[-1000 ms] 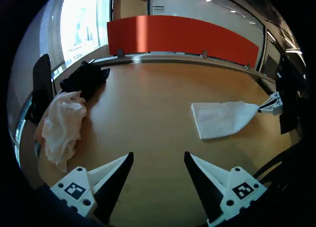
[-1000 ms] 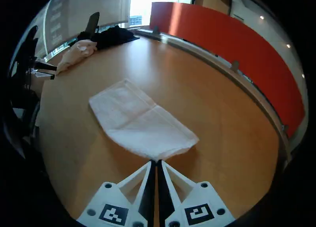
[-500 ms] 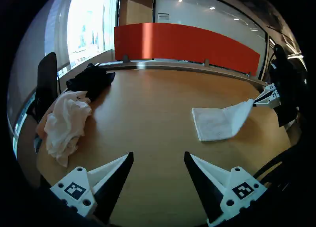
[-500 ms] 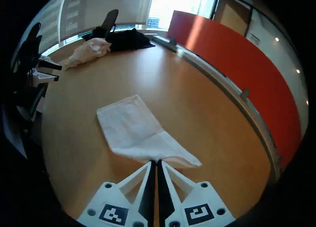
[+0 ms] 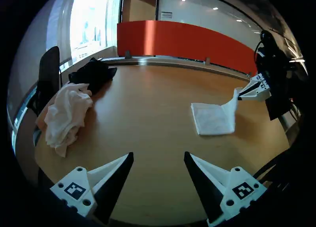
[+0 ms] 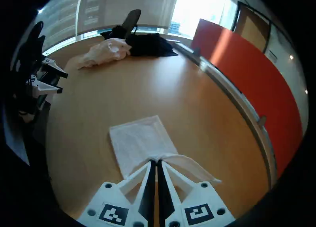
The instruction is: Fold towel
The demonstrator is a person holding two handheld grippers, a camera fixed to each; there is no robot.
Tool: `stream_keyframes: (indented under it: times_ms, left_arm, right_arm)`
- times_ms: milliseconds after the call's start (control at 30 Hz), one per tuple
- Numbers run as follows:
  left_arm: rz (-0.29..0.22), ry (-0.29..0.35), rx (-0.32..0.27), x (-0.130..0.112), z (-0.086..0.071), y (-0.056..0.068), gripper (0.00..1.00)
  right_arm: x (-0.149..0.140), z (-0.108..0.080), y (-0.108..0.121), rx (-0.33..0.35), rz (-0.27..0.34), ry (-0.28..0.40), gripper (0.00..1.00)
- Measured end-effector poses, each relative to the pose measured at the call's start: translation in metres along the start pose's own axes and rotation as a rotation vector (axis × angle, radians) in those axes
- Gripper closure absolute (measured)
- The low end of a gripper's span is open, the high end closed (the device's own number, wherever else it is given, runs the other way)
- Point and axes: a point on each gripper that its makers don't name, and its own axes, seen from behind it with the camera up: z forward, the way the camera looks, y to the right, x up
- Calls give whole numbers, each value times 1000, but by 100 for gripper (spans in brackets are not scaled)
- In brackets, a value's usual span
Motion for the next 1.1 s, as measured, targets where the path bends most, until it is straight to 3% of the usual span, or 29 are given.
stream_keyframes:
  times_ms: [200,400,700,767,900,933,1000,1100]
  left_arm:
    - [-3,1,14,-3,-6,-5,5]
    - [-17,0,29,-7,-11,-12,5]
    - [-28,-9,34,-12,-13,-18,5]
    - [-27,-10,34,-12,-13,-18,5]
    - [-21,-9,33,-10,-13,-19,5]
    - [-20,-8,33,-10,-13,-20,5]
    - [-17,-7,33,-9,-13,-20,5]
    - [-16,-4,33,-7,-13,-21,5]
  right_arm:
    - [21,37,-30,84,-42,-2,97]
    - [23,69,-56,150,-55,-34,97]
    - [18,83,-63,161,-47,-55,96]
    - [19,83,-63,161,-42,-53,89]
    - [18,83,-64,158,-27,-52,38]
    - [17,83,-64,155,-22,-53,30]
    - [14,83,-63,150,-11,-55,23]
    - [8,82,-63,141,5,-59,23]
